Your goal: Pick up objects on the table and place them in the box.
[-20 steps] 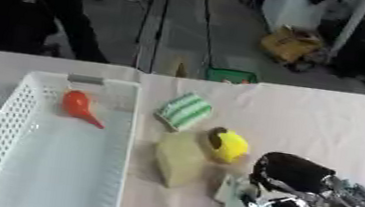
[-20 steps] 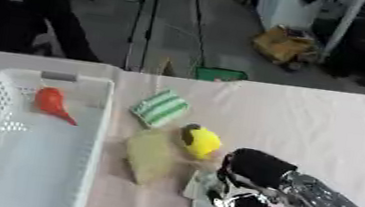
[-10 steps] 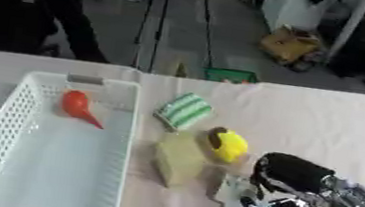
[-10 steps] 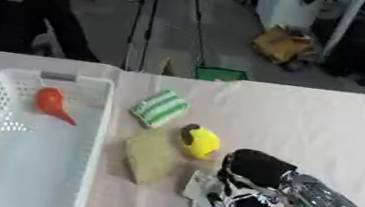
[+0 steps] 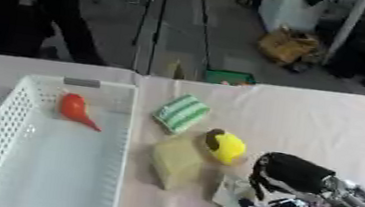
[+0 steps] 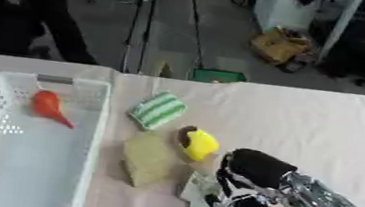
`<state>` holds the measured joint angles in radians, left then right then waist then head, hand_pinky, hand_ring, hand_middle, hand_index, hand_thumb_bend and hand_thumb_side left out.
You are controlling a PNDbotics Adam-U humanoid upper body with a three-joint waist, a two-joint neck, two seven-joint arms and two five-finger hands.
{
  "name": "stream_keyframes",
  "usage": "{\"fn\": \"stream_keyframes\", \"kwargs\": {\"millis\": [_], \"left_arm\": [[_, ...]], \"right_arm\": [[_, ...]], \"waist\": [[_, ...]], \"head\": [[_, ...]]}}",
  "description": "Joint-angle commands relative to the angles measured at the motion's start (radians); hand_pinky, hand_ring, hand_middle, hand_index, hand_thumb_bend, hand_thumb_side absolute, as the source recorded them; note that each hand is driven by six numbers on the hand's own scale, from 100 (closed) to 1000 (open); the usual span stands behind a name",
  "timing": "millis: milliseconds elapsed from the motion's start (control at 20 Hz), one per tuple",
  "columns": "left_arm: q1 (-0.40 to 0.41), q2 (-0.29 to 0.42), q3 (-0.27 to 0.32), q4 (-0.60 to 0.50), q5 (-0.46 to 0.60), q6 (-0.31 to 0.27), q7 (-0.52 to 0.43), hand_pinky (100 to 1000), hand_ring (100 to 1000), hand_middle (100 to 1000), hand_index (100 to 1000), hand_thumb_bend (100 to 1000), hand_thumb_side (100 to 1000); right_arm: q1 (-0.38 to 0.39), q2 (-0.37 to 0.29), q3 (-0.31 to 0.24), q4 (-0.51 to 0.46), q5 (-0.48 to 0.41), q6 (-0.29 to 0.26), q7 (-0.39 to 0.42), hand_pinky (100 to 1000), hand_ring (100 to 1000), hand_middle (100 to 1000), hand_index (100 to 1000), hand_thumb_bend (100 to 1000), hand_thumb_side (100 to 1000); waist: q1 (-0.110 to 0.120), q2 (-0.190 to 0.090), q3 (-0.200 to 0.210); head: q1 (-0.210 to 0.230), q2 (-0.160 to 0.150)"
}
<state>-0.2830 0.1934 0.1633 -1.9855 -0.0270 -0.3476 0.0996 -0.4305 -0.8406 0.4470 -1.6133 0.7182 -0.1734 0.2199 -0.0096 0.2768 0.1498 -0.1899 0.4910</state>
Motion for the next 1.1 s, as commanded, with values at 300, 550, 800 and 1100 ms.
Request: {"fn": "stream_keyframes", "kwargs": {"millis": [300, 550, 800, 1100], "left_arm": [[-0.015, 0.005, -0.001, -0.014, -0.002, 0.003, -0.004, 1000, 935, 954, 925, 100, 1000], [-0.016, 0.005, -0.001, -0.014, -0.002, 0.003, -0.005, 1000, 933, 954, 925, 100, 1000], [-0.016, 0.004, -0.002, -0.014, -0.001, 0.004, -0.008, 1000, 932, 953, 924, 100, 1000], [-0.015, 0.003, -0.003, -0.014, 0.000, 0.005, -0.011, 1000, 931, 954, 922, 100, 1000]], "right_arm": [[-0.004, -0.012, -0.029, -0.039, -0.027, 0.020, -0.037, 820, 553, 272, 425, 308, 618], [-0.001, -0.010, -0.035, -0.046, -0.035, 0.027, -0.060, 819, 553, 271, 428, 312, 622], [0.005, -0.002, -0.027, -0.025, -0.040, 0.024, -0.077, 828, 656, 398, 576, 460, 792], [0.011, 0.000, -0.027, -0.017, 0.002, -0.023, -0.072, 852, 765, 579, 833, 642, 894]], "waist": [[0.003, -0.012, -0.003], [0.003, -0.012, -0.004], [0.004, -0.011, -0.003], [0.005, -0.009, -0.005]], "head": [[-0.003, -0.014], [-0.003, -0.015], [-0.003, -0.018], [-0.004, -0.016]]}}
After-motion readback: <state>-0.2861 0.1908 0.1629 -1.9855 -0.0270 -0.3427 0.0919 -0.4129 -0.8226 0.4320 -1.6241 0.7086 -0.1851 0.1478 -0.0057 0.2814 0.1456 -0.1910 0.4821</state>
